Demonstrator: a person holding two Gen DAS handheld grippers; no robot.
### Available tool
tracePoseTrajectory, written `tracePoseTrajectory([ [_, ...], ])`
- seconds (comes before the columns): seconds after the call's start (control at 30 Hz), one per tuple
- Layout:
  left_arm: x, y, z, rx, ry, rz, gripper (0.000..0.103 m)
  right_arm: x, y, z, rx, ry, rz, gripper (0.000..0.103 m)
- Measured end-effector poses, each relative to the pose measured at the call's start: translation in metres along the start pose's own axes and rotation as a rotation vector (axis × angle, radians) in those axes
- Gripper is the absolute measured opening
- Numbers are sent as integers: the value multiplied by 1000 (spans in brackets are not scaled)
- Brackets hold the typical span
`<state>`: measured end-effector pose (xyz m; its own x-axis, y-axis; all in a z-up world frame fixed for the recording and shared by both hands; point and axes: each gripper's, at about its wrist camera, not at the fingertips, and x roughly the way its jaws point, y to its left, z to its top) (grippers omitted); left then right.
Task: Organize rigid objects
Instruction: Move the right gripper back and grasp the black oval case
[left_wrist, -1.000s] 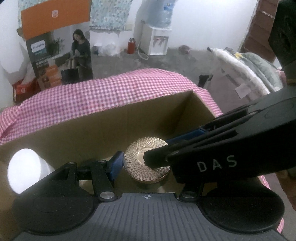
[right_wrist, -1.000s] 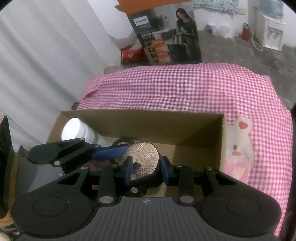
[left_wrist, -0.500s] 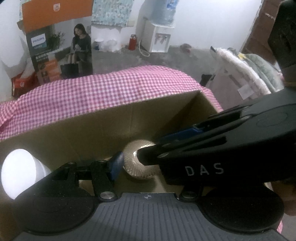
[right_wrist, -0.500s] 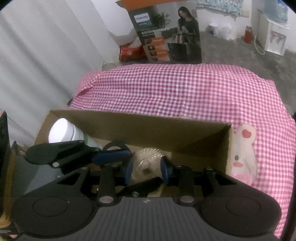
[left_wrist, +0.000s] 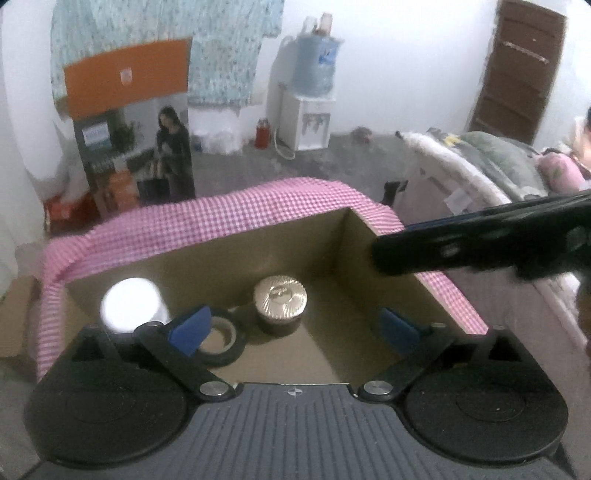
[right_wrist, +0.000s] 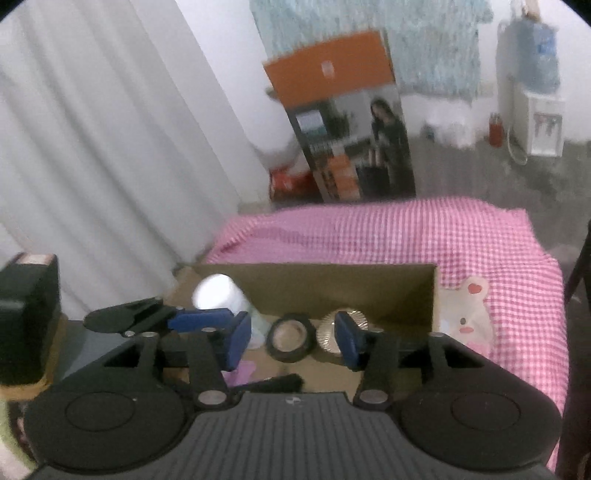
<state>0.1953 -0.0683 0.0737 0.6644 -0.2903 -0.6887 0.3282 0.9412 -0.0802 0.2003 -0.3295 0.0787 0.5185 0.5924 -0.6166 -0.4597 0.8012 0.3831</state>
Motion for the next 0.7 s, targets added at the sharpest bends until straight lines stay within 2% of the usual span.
tracePoseTrajectory([
  [0.17,-36,-11,-25,51,-33,11,100,-60,0,-39,58,-101,33,60],
  [0.37,-53,-26,-63,101,-23,-1,100,-102,-7,-103,157,-170,49,60],
  [0.6,-41,-52,-107,205,25,-31,100,-94,-25,-173,334,-129,57,59],
  [0.7,-31,-64,-122,244,36,-26,99,-81,-34,-196,407,-97,52,55],
])
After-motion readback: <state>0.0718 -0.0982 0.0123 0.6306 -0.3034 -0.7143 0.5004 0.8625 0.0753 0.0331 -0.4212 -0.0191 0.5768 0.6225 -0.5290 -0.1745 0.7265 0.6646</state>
